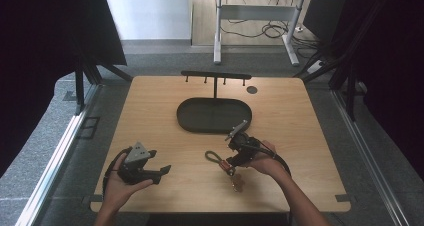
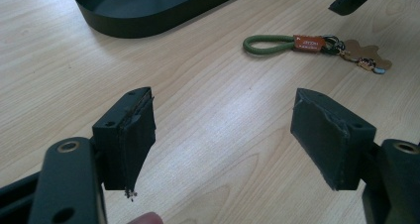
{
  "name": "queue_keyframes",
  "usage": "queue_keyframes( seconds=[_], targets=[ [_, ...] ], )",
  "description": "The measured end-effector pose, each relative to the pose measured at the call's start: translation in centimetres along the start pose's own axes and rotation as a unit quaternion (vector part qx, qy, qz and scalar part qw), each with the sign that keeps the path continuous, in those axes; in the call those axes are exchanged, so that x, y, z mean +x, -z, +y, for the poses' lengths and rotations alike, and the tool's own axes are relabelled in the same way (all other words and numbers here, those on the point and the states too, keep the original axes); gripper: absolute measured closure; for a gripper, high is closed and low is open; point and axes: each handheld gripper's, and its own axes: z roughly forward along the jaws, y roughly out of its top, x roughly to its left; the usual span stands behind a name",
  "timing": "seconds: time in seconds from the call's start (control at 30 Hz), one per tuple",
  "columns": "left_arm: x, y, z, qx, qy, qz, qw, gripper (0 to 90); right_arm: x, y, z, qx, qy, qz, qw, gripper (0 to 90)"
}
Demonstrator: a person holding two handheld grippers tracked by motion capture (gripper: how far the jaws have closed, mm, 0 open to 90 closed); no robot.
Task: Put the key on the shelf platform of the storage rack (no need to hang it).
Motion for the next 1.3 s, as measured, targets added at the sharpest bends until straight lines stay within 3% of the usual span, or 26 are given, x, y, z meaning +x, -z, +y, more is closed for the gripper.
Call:
queue_keyframes(
  seconds=[0.73,1.3],
  targets=[
    [0.0,0.1,0.0,-0.003,0.002,0.002,1.0,25.7,1.4,-3.0,0.5,0.035,0.01,0.024,0.999,44.3],
    [0.0,0.2,0.0,-0.005,0.001,0.002,1.0,25.7,1.8,-4.2,1.0,0.051,0.011,0.03,0.9982,46.0]
  ],
)
